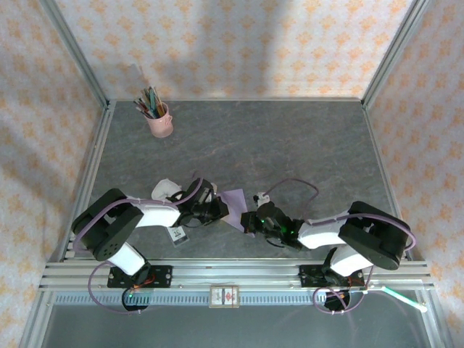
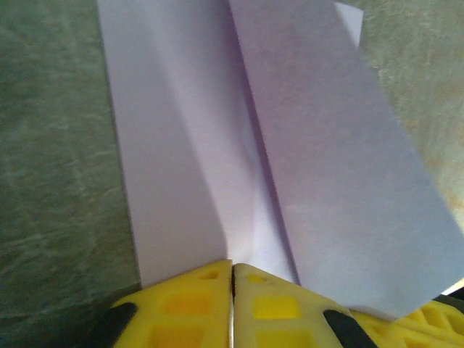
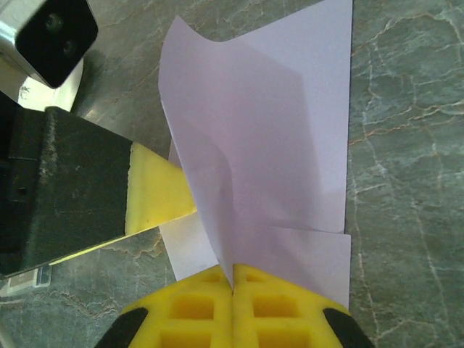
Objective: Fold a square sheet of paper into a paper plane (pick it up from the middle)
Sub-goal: Fourth fold the wing at the center of the table.
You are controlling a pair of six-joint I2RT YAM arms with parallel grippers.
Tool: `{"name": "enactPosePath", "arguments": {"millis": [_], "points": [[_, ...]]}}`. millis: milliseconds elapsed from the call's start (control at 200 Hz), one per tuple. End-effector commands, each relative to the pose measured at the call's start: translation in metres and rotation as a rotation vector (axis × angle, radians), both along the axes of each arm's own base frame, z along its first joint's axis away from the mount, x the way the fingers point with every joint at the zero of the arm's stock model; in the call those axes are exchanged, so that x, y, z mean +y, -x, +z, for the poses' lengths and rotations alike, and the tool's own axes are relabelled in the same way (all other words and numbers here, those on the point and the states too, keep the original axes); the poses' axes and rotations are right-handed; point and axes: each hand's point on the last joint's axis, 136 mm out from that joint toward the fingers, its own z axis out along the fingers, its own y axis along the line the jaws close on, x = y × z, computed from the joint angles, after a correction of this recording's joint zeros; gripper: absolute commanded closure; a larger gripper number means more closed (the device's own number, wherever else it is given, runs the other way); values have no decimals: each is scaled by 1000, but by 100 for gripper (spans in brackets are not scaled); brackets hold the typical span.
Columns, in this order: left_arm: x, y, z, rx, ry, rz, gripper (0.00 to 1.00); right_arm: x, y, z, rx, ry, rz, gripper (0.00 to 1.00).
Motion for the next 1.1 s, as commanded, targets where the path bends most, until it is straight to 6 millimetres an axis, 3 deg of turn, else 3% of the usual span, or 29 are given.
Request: {"name": "enactPosePath", "arguments": {"millis": [0,365,606,1096], "points": [[4,2,-10,-15,-28,-9,89,-2,-1,-1,17,-34,-23,95],[13,6,-26,1,-80,-14,90,-8,-2,-2,45,-62,-43,95],[11,4,-23,-10,-75,-16,90,-12,1,-5,73,-91,-60,95],[10,3,-22,-12,-71,-15,89,7,-2,10,61,-121,-3,94]]}}
